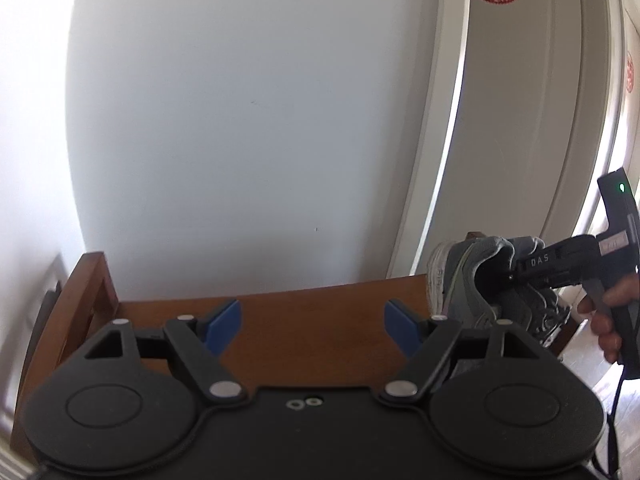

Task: Organize scattered shoes
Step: 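Carry the grey sneakers with the right gripper onto the rack's top surface, then lower the sneakers and open the right gripper, then pull the right gripper back from the grey sneakers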

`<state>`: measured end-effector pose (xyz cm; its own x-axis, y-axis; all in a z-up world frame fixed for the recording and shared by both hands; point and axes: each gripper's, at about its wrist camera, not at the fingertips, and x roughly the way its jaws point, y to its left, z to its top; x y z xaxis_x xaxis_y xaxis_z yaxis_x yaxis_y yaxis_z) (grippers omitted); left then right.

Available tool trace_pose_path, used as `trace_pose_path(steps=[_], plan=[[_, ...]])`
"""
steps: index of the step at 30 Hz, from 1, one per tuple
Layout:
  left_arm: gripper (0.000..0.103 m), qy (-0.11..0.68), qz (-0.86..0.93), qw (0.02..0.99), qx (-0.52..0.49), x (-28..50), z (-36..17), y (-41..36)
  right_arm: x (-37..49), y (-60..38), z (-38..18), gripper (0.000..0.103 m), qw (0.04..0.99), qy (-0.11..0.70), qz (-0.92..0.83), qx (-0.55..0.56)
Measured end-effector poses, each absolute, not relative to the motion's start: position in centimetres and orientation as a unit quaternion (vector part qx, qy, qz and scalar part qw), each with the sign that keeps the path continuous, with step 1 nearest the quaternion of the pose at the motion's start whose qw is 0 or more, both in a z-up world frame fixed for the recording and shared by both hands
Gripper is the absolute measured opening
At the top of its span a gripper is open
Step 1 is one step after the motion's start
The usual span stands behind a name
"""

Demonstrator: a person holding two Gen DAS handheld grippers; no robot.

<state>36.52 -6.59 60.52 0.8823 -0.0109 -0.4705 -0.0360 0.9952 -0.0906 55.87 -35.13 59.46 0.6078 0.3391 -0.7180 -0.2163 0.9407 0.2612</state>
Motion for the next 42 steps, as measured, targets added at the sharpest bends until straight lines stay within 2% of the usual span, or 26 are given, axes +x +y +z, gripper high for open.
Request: trace_pose_path(steps=[7, 22, 33, 35, 37, 42], plan=[[0.079, 0.258, 0.014, 0.964, -0.055, 41.4, 59.6, -6.8, 62.9, -32.0, 58.1, 0.025, 0.868, 0.472, 0.130, 0.076], [0.079, 0.284, 0.066, 0.954, -0.073, 46.9, 57.9, -9.7, 70.4, -29.0, 54.1, 0.028, 0.829, 0.531, 0.170, 0.035], [0.079, 0.293, 0.070, 0.952, -0.064, 47.5, 58.0, -11.6, 71.3, -27.8, 53.8, 0.036, 0.847, 0.489, 0.208, -0.020], [0.079, 0.293, 0.068, 0.952, -0.059, 47.4, 58.0, -11.9, 70.3, -28.4, 54.5, 0.040, 0.860, 0.470, 0.198, -0.010], [0.079, 0.294, 0.065, 0.952, -0.055, 47.3, 58.0, -12.2, 69.2, -29.1, 55.2, 0.053, 0.872, 0.450, 0.190, -0.001], [0.079, 0.299, 0.061, 0.951, -0.052, 46.3, 57.6, -11.5, 63.7, -31.5, 57.1, 0.056, 0.892, 0.413, 0.181, 0.010]])
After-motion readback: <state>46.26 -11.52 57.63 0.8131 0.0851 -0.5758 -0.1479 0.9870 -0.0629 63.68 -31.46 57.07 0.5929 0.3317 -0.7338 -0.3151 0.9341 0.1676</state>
